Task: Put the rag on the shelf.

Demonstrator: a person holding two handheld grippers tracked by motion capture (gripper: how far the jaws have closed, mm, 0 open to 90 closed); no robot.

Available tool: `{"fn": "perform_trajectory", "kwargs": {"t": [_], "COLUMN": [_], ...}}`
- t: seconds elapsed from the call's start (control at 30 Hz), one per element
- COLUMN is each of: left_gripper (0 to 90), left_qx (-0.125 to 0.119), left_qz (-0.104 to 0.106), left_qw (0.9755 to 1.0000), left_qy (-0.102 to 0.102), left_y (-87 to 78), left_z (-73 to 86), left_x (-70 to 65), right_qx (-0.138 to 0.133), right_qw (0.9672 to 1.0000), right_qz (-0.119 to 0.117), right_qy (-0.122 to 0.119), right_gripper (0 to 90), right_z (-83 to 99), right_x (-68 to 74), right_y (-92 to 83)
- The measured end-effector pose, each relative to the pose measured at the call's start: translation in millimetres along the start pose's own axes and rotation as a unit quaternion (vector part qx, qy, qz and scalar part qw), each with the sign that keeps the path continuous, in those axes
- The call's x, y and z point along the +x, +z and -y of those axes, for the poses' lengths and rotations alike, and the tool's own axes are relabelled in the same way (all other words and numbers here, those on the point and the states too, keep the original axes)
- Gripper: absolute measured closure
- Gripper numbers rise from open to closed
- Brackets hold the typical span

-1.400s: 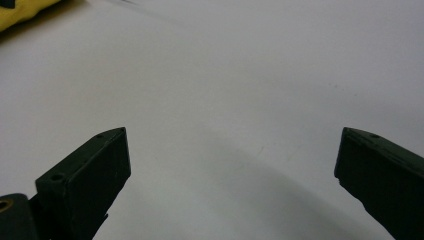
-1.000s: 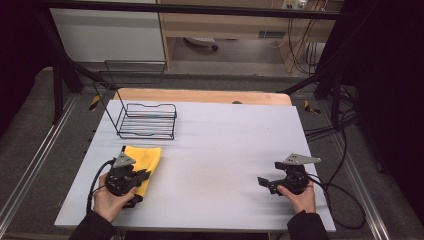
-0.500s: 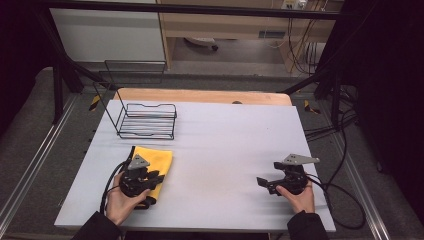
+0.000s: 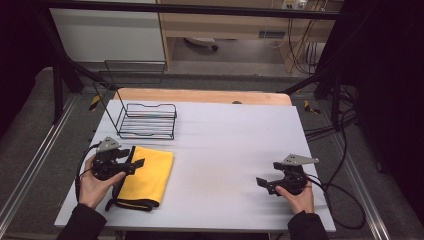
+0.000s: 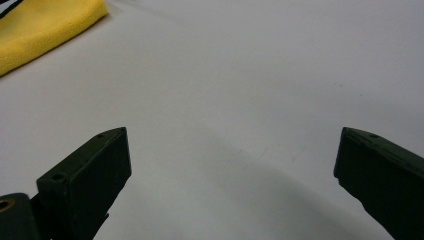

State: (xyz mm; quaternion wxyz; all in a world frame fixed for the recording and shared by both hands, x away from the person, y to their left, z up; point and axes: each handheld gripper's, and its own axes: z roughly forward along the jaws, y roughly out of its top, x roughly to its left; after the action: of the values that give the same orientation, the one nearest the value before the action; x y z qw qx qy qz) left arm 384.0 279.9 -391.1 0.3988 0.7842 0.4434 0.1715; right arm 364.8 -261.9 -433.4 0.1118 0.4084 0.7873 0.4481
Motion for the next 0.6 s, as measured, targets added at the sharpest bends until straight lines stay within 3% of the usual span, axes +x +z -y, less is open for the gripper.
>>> {"fn": "perform_trajectory", "kwargs": {"t": [0.13,0.17,0.23,0.47,0.6], "left_gripper": [27.4,33.4,36.5,49.1,50.3], "left_qx": [0.015,0.022,0.039,0.075,0.088], "left_qz": [-0.006,-0.011,-0.030,-0.032,-0.030], "left_qw": [0.9997,0.9995,0.9984,0.9957,0.9948], "left_qy": [-0.018,-0.018,-0.027,-0.043,-0.043], "left_y": [9.5,12.6,24.1,46.0,53.5], "left_z": [-4.5,-5.8,-7.3,-1.9,3.3], "left_x": [22.0,27.5,41.6,55.3,59.9], "right_qx": [0.003,0.003,0.003,0.003,0.007], "right_qw": [1.0000,1.0000,1.0000,1.0000,0.9999], "right_qz": [0.001,0.001,0.000,0.000,-0.002], "right_qy": [0.001,-0.001,0.000,-0.002,-0.008], "right_gripper": [2.4,2.4,2.4,2.4,2.4], "right_z": [-0.2,-0.4,-0.5,-1.2,-2.6], "right_x": [0.3,0.7,0.9,1.9,4.1], "right_y": [0.5,1.0,1.2,2.6,4.3]}}
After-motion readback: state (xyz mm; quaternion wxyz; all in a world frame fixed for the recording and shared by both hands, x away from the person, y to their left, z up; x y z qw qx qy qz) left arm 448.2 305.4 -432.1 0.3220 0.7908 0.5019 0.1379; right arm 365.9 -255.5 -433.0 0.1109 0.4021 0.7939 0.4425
